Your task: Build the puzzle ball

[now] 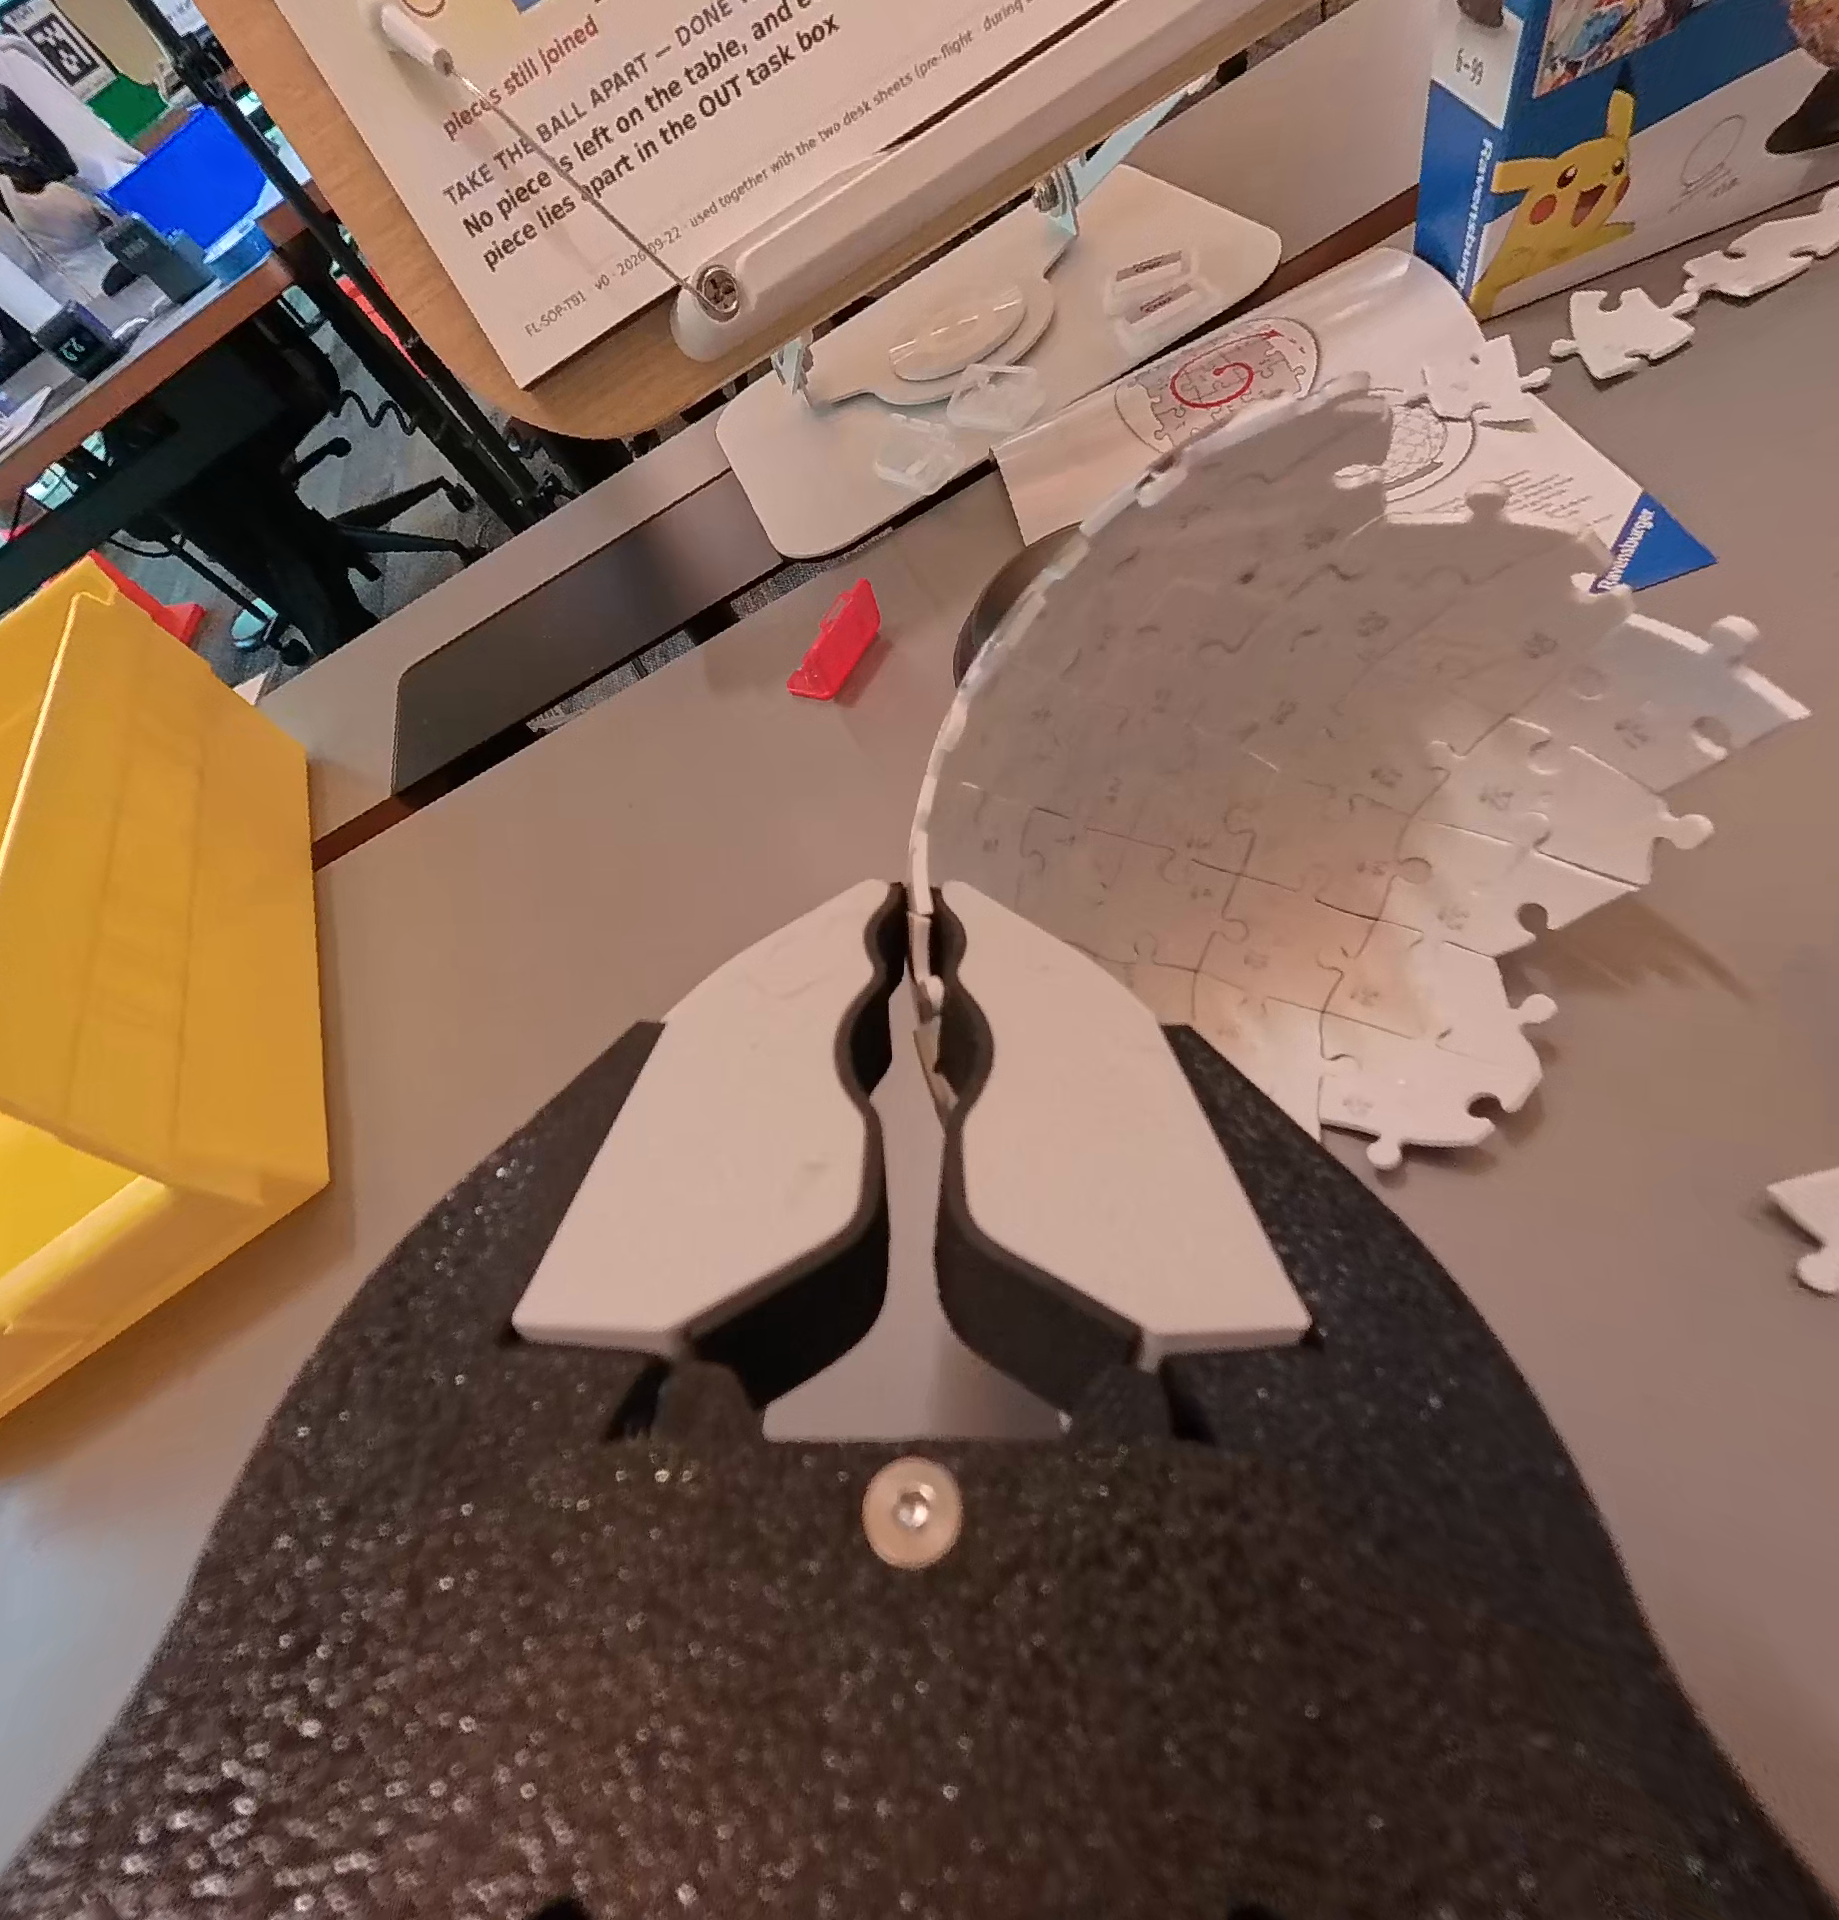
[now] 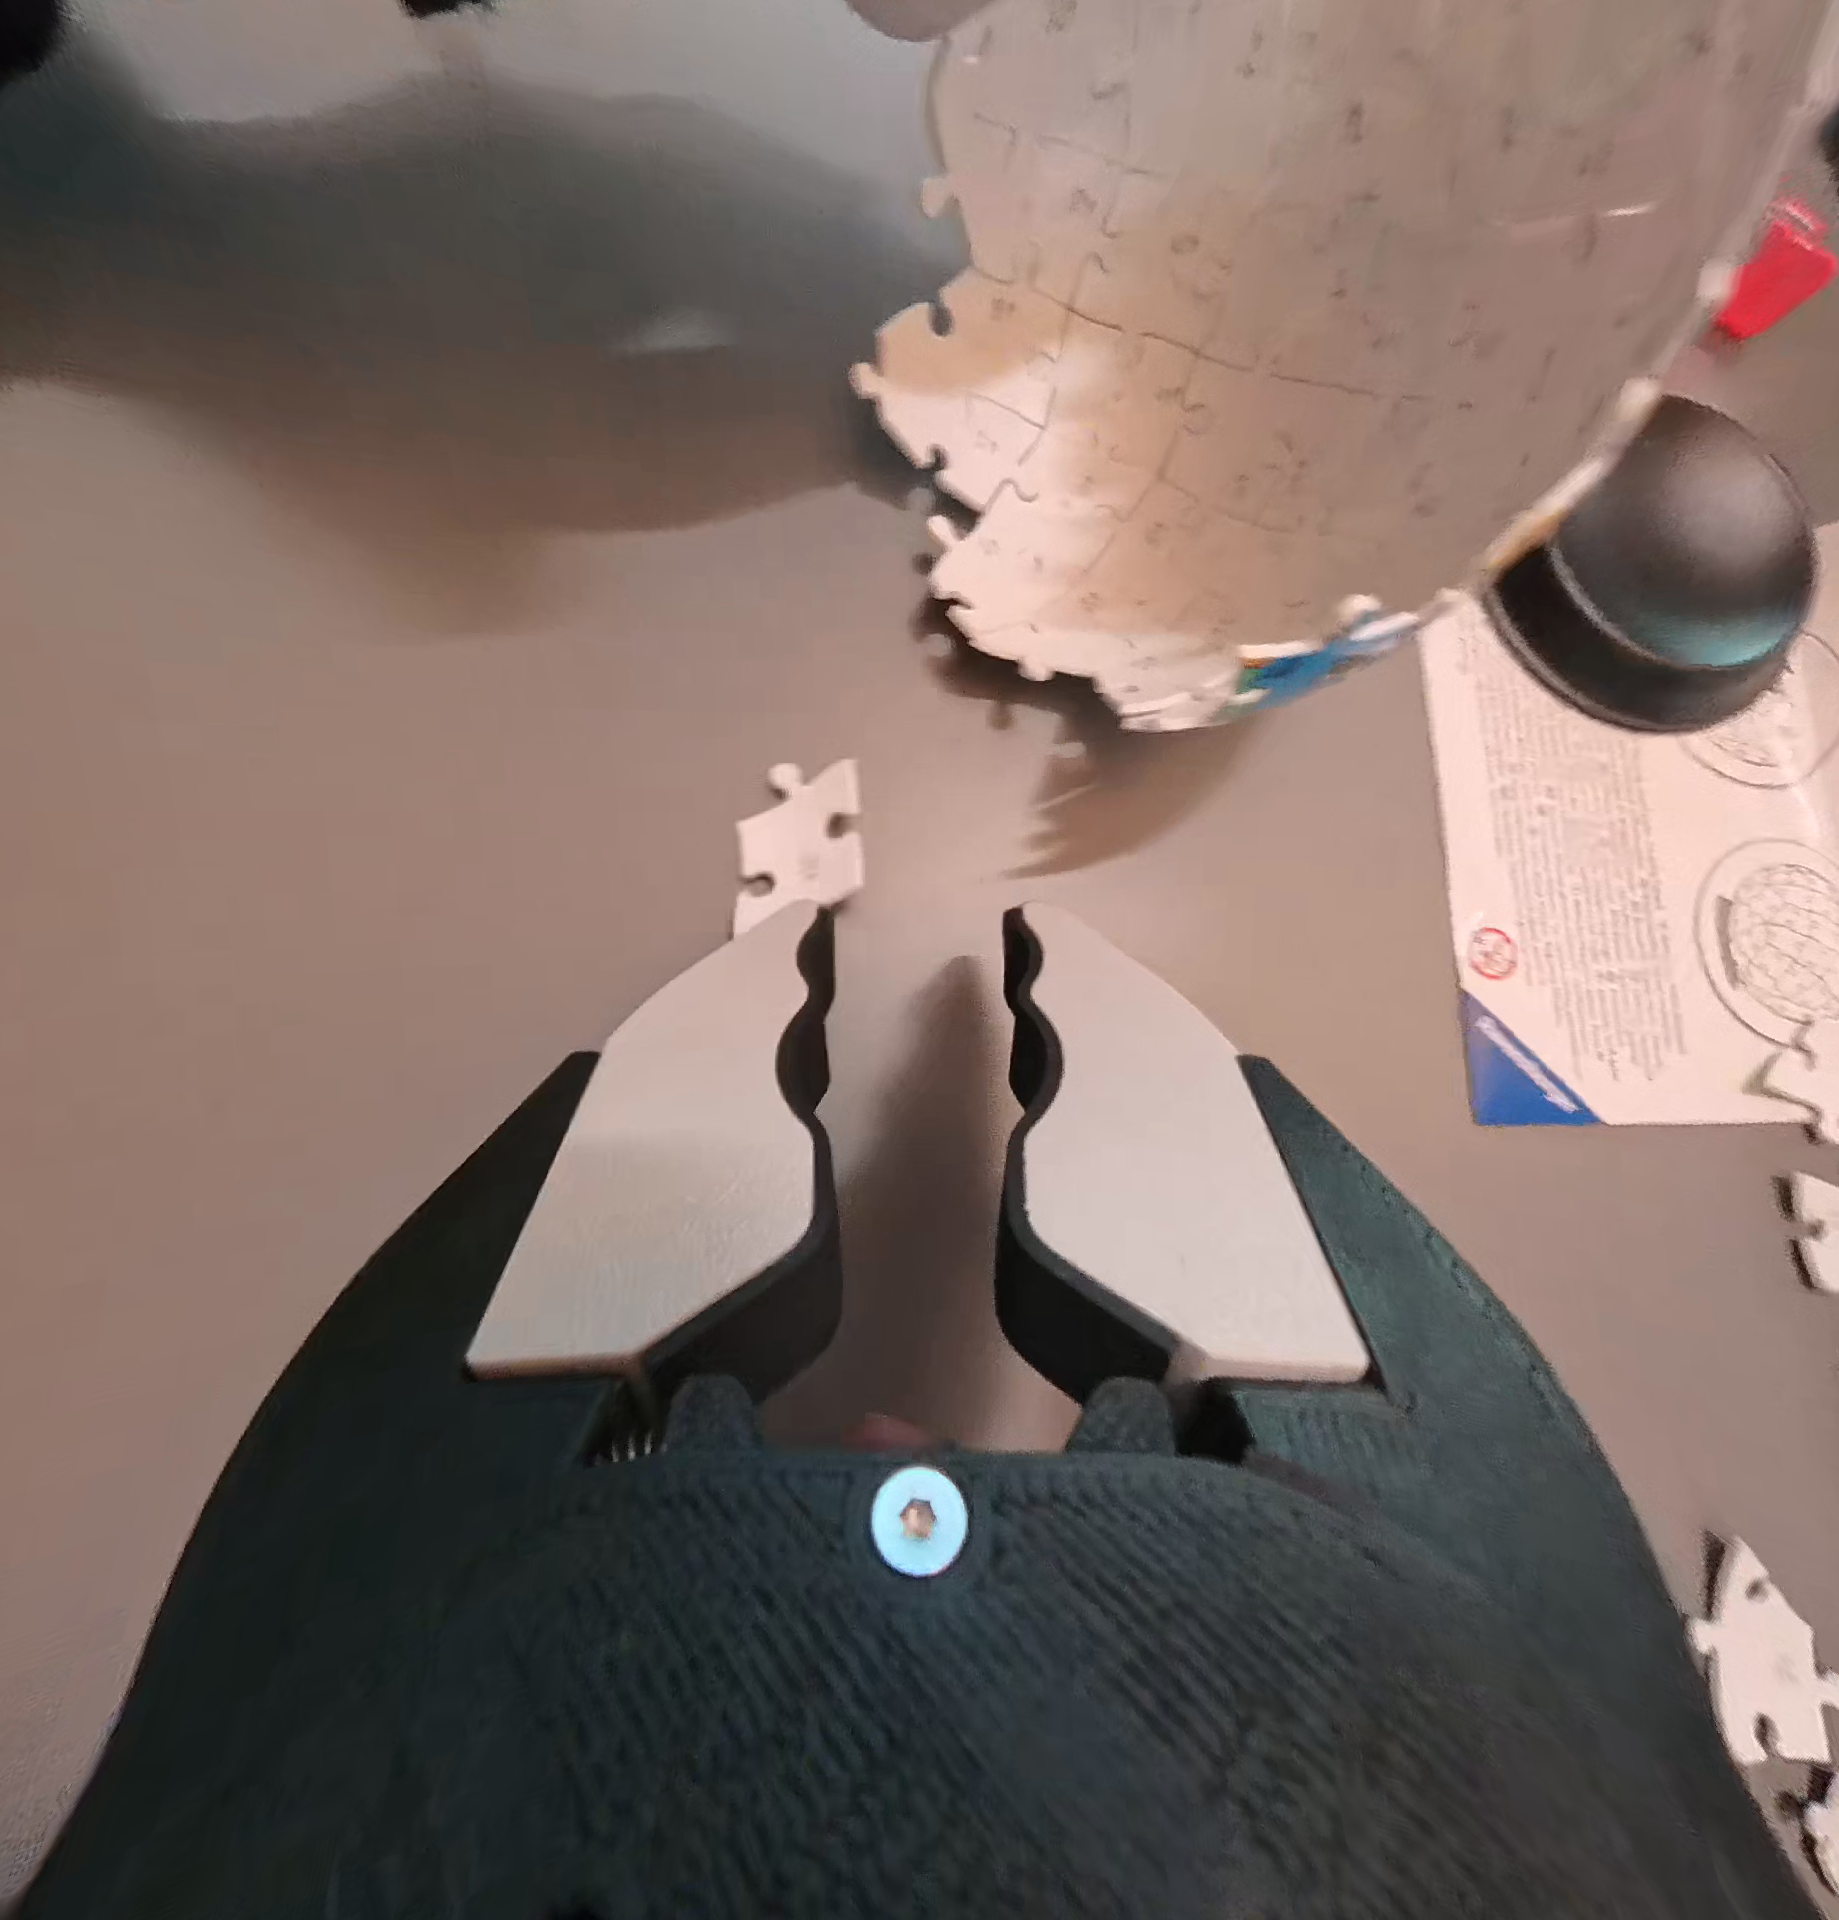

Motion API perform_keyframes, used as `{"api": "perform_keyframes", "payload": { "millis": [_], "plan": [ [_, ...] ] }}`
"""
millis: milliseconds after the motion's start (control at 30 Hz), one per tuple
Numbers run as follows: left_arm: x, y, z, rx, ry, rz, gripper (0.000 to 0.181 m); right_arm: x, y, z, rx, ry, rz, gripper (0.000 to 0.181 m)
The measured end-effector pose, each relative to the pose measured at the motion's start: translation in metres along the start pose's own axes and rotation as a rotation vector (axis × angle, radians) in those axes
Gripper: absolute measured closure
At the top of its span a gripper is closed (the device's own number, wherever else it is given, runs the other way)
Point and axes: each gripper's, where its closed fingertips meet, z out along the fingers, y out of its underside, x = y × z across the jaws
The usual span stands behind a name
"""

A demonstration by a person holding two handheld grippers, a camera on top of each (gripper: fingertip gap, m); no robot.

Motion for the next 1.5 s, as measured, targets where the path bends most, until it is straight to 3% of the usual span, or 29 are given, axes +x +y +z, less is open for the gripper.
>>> {"api": "perform_keyframes", "payload": {
  "millis": [167,467,600,767,933,1067,1200,1433,1500],
  "plan": [
    [0.000,0.000,0.000,-0.001,-0.001,0.002,0.179,-0.020,-0.001,0.007,-0.015,-0.113,-0.023,0.146],
    [0.000,-0.001,-0.001,-0.001,-0.002,0.004,0.179,0.002,0.013,0.007,-0.089,0.006,-0.062,0.145],
    [0.000,0.000,-0.001,-0.001,-0.002,0.004,0.179,0.009,0.004,-0.003,-0.018,0.061,-0.019,0.146],
    [0.000,0.000,0.000,-0.002,-0.003,0.007,0.179,-0.018,-0.002,0.000,-0.006,-0.069,-0.072,0.145],
    [0.000,0.000,0.000,-0.003,-0.001,0.005,0.179,-0.012,0.006,0.012,-0.072,-0.047,-0.105,0.143],
    [0.000,0.000,-0.001,-0.004,0.001,0.006,0.179,0.009,0.006,0.008,-0.065,0.057,-0.081,0.145],
    [0.000,0.001,-0.001,-0.003,0.001,0.005,0.179,-0.011,-0.003,0.006,0.024,-0.058,-0.034,0.148],
    [0.000,0.001,-0.001,-0.003,0.001,0.008,0.179,-0.024,0.003,0.018,-0.027,-0.109,-0.052,0.159],
    [0.000,0.001,-0.001,-0.003,0.002,0.007,0.179,-0.025,0.004,0.018,-0.037,-0.111,-0.065,0.155]
  ]
}}
